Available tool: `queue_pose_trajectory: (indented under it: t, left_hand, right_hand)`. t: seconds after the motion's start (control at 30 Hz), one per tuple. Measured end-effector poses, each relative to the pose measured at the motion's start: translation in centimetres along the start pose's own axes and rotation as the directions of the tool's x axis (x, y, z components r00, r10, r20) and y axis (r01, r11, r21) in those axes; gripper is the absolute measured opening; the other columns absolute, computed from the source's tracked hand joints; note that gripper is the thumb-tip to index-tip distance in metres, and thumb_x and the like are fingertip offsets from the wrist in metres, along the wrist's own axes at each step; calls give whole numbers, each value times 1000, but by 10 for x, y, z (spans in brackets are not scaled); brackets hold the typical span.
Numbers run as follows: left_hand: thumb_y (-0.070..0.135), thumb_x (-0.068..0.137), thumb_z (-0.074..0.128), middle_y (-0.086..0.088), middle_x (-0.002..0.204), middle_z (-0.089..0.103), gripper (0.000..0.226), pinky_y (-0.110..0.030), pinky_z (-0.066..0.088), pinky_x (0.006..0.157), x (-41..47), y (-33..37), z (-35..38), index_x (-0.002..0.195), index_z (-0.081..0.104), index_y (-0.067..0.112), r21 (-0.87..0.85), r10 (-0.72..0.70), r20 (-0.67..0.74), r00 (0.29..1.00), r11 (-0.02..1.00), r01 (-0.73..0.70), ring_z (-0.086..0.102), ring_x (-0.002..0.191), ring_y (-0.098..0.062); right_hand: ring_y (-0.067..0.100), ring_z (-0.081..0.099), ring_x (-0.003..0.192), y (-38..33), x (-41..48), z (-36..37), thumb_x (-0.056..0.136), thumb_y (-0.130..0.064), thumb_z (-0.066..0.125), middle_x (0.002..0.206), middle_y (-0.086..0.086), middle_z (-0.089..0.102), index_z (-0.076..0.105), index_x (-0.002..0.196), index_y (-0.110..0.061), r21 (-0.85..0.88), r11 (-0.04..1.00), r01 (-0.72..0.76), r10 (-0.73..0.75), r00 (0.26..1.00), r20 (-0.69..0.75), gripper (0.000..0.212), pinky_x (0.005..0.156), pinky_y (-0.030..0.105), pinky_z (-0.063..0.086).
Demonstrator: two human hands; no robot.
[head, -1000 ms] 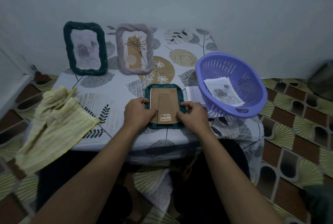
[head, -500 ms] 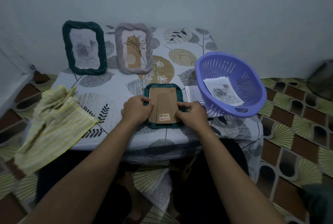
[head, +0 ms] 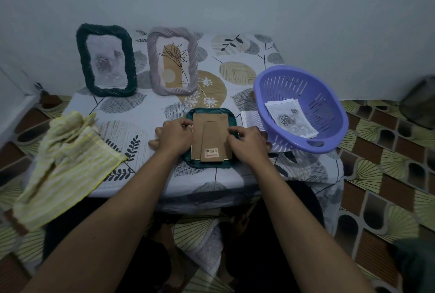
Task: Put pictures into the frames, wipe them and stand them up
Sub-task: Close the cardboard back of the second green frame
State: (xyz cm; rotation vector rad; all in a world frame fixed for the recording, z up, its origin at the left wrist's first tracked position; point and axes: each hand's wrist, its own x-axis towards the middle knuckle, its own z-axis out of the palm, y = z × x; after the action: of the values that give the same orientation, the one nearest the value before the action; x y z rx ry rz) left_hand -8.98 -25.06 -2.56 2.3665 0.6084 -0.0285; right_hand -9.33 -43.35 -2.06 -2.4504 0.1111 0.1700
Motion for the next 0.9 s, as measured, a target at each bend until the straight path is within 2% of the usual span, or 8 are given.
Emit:
queue_pose_trajectory:
  t: [0.13,0.23,0.33,0.43,0.5,0.6,0.77,0.9]
  left_hand:
    - [45,94,60,1,129,58,19,-42,22,85,1,-2,1,113,66,44,1,5,4,1000,1000,-5,39,125,-27]
    - [46,90,66,-1,130,56,22,-43,27,89,0,-2,-3,112,68,42,24,23,-22,999,999,-23,40,126,-29]
    - [45,85,73,-6,126,55,12,-45,34,96,-2,-4,-6,91,71,34,45,55,-93,994,998,-51,42,123,-30]
    - [51,78,78,-5,112,64,30,-45,38,93,-4,-10,-7,63,59,34,67,74,-95,993,995,-68,47,117,-27]
    - [54,75,79,-4,106,66,32,-45,38,92,-5,-12,-8,60,60,33,67,69,-83,994,996,-64,48,116,-27]
    - [54,74,81,0,101,69,31,-42,34,88,-6,-13,-9,60,62,33,43,60,-67,996,997,-57,49,116,-27]
    - [53,72,82,5,94,72,31,-41,31,85,-4,-14,-10,60,63,32,7,23,-30,999,1000,-22,53,113,-26]
    - [55,73,81,7,93,72,29,-41,30,85,-2,-14,-11,61,65,34,31,30,-15,999,999,-30,54,112,-26]
  right_hand:
    - [32,33,130,4,0,0,90,-41,59,137,4,51,63,130,-42,-5,1000,7,-7,1000,6,40,111,53,26]
    - [30,32,132,5,0,-1,91,-42,62,138,3,47,60,133,-43,-48,999,22,-21,1000,22,42,110,51,24]
    - [29,32,133,5,-2,-1,91,-45,64,138,3,47,62,131,-39,-100,995,19,-20,1000,-11,40,110,49,25]
    - [29,36,131,5,-4,2,89,-48,68,135,1,52,69,117,-36,-108,994,-1,-7,997,-75,30,106,47,28]
    - [29,39,128,5,-5,4,87,-49,70,132,1,55,70,110,-35,-104,995,-5,-5,995,-96,26,102,46,31]
    - [30,39,129,2,-4,4,89,-45,69,131,2,54,68,114,-35,-109,994,6,-16,996,-90,27,102,44,31]
    - [25,35,131,-7,-1,13,94,-36,54,134,4,48,57,132,-25,-77,981,177,-182,981,-70,39,104,40,26]
    - [21,16,149,-14,10,22,101,-39,44,158,4,32,46,146,-27,-190,919,346,-352,936,5,47,116,45,14]
